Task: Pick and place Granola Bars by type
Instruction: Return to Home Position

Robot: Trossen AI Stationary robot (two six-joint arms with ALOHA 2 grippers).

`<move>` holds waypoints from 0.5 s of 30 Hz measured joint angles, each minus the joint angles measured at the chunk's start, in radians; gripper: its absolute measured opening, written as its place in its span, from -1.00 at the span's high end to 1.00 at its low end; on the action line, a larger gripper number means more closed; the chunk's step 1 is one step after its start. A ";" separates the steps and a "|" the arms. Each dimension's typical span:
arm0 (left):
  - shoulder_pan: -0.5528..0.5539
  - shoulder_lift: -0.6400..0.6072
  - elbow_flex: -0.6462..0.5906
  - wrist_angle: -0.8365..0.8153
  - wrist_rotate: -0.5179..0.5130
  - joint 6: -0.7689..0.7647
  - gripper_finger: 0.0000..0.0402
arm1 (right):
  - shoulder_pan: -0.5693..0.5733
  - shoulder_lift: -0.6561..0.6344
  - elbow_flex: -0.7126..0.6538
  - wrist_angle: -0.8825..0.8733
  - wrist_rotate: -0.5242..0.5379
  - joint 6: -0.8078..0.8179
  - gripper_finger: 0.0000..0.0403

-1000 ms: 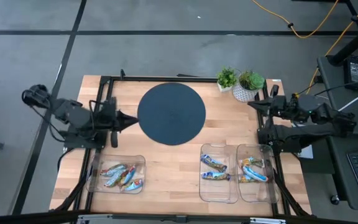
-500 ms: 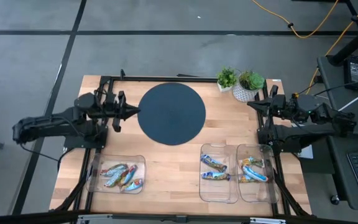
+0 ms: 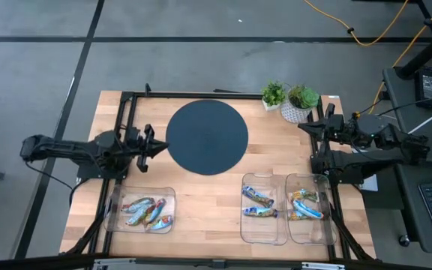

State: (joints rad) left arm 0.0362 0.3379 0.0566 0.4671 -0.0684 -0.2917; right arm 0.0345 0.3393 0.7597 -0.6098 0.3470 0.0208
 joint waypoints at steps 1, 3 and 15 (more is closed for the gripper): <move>-0.001 -0.023 -0.016 -0.003 0.001 -0.001 0.99 | 0.000 0.000 0.000 -0.005 0.000 0.000 0.97; -0.001 -0.078 -0.049 -0.021 -0.006 -0.023 0.99 | 0.000 0.000 0.000 -0.015 0.000 -0.001 0.98; 0.008 -0.335 -0.048 -0.453 0.036 -0.051 0.99 | 0.000 -0.009 -0.004 -0.042 0.052 -0.026 0.98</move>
State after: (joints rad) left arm 0.0445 0.0034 0.0085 0.0142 -0.0322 -0.3428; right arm 0.0350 0.3305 0.7561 -0.6516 0.3992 -0.0048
